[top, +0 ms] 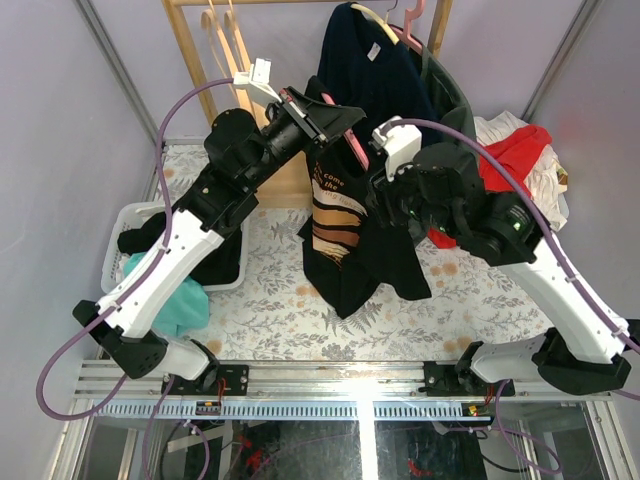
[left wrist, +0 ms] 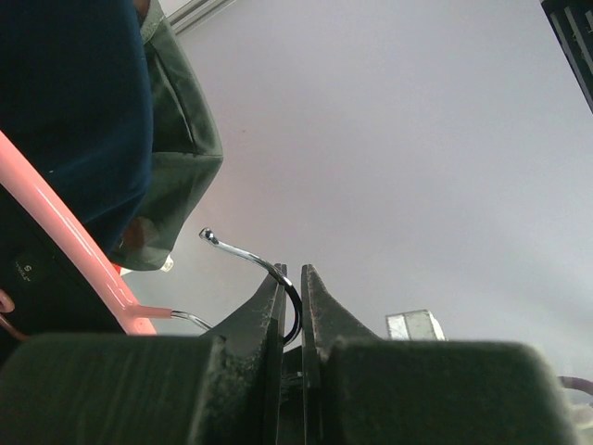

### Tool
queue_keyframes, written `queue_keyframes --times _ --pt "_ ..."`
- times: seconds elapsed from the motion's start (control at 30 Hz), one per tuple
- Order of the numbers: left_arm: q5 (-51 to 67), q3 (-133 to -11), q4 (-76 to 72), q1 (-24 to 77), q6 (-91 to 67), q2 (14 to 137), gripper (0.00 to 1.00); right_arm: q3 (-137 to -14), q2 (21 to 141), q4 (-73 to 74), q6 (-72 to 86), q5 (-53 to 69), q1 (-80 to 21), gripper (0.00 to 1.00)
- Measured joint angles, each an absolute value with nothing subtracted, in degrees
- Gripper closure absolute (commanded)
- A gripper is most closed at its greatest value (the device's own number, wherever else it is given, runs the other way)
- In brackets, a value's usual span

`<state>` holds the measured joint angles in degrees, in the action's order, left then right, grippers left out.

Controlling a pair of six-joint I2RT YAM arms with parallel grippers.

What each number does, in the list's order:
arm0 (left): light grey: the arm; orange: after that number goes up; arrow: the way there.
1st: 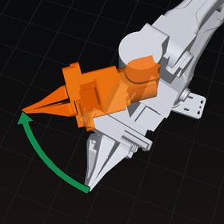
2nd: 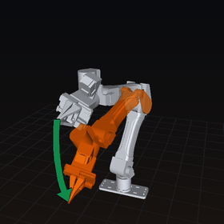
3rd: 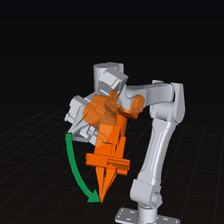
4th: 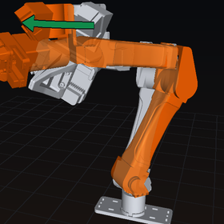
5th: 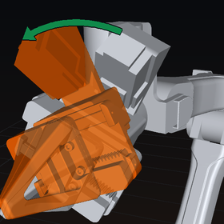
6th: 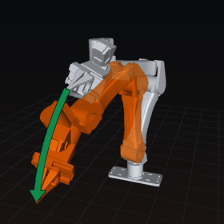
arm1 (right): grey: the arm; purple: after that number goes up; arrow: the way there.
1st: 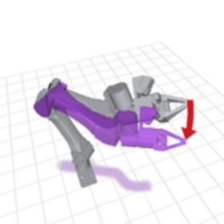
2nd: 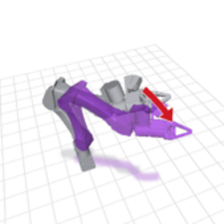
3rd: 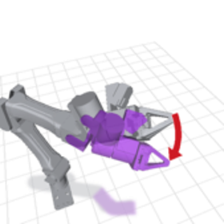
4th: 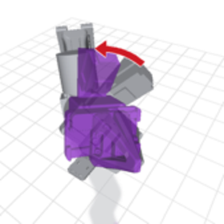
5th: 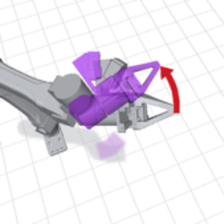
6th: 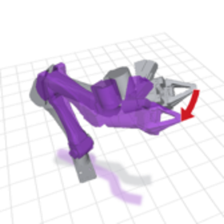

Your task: Place the t-shirt on the hanger

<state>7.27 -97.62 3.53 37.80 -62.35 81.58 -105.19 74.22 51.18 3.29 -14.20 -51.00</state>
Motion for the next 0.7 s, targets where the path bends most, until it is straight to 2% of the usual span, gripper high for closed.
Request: queue_keyframes --times 0.1,0.23,0.3,0.43,0.63,0.67,0.7 --pt "7.27 -97.8 3.51 37.71 -62.37 81.8 1.0 -104.03 75.11 49.87 2.7 -14.87 -51.05 0.5" --pt "7.27 -97.82 3.51 37.43 -62.65 81.95 1.0 -102.3 75.57 47.92 1.61 -16.64 -51.16 0.61" --pt "7.27 -97.82 3.51 37.43 -62.81 82.08 1.0 -101.97 75.68 46.98 1.06 -17.28 -51.2 0.7" --pt "7.25 -98.91 3.62 37.26 -62.98 82.89 1.0 -101.97 75.7 45.91 0.38 -19.07 -51.27 0.98" --pt "7.33 -101.56 4.6 37.17 -62.83 84.03 0.99 -102.96 75.4 45.84 -0.01 -20.36 -51.27 1.0" --pt "7.51 -102.02 4.6 37.19 -62.85 84.2 0.95 -103.66 75.4 46.26 -0.01 -20.34 -51.27 1.0" --pt "7.68 -102.52 4.71 37.19 -62.87 84.29 0.87 -104.49 75.42 46.83 -0.01 -20.25 -51.27 1.0"
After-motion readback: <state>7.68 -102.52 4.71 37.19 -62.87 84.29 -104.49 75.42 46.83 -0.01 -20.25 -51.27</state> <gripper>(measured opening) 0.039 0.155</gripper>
